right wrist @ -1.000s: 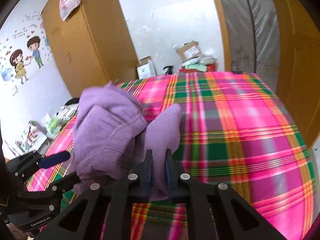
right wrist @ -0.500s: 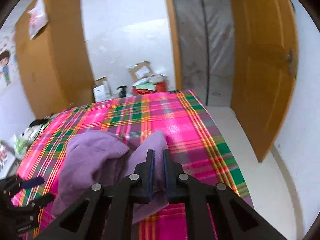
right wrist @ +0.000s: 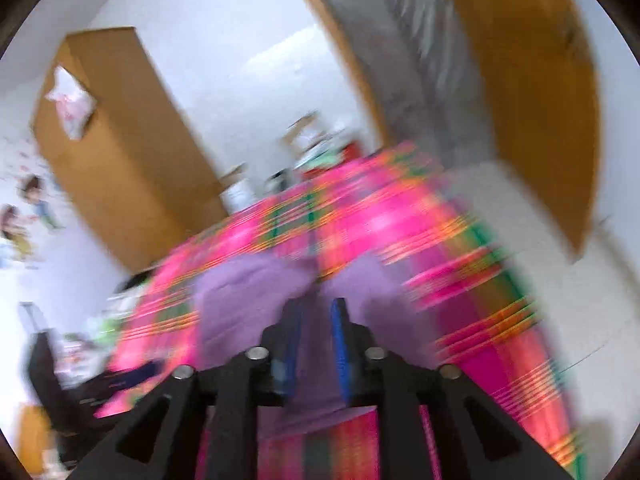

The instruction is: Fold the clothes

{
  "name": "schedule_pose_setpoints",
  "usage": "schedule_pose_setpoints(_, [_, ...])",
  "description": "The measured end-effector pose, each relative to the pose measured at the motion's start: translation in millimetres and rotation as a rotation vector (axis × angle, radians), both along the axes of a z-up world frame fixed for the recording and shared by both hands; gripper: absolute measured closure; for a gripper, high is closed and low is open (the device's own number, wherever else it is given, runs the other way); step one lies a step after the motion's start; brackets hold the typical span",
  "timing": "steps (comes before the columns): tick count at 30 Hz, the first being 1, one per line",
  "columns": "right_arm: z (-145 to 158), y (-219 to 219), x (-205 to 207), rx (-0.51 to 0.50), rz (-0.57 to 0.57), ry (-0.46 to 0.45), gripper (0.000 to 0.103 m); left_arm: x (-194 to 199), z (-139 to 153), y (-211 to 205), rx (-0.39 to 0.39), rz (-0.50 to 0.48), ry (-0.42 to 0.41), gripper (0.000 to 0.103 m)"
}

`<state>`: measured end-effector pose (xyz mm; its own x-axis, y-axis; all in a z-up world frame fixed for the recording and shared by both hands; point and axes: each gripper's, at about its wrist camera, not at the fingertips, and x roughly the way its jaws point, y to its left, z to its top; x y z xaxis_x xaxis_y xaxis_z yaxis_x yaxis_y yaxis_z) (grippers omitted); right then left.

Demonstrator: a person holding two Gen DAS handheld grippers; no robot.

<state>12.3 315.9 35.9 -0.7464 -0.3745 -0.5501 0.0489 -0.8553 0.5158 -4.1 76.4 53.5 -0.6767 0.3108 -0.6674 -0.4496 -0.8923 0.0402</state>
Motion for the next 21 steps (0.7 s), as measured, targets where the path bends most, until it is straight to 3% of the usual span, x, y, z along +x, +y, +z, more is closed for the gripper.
schedule_pose_setpoints(3, [-10.5, -12.1, -2.8, -0.091, 0.067, -0.043, 0.066, 1.1, -2.6, -6.3, 0.011, 0.015, -0.02, 0.056])
schedule_pose_setpoints(10, [-19.8, -33.7, -28.1, -0.063, 0.069, -0.079, 0.062, 3.6, 0.3, -22.3, 0.032, 0.041, -0.011, 0.056])
schedule_pose_setpoints(11, [-17.6, -36.4, -31.0, -0.052, 0.06, -0.069, 0.065, 3.7, 0.8, -23.7, 0.035, 0.044, -0.009, 0.056])
schedule_pose_setpoints(13, [-10.8, -45.1, -34.2, -0.008, 0.054, -0.03, 0.084, 2.5, 3.0, -30.0, 0.048, 0.053, -0.009, 0.056])
schedule_pose_setpoints(17, [8.5, -70.4, -31.0, 0.095, 0.085, 0.058, 0.089, -0.4, 7.7, -44.8, 0.074, 0.076, -0.005, 0.056])
schedule_pose_setpoints(21, [24.6, -95.5, -28.7, 0.111, 0.162, 0.129, 0.09, -0.7, 14.3, -61.6, 0.105, 0.105, 0.009, 0.056])
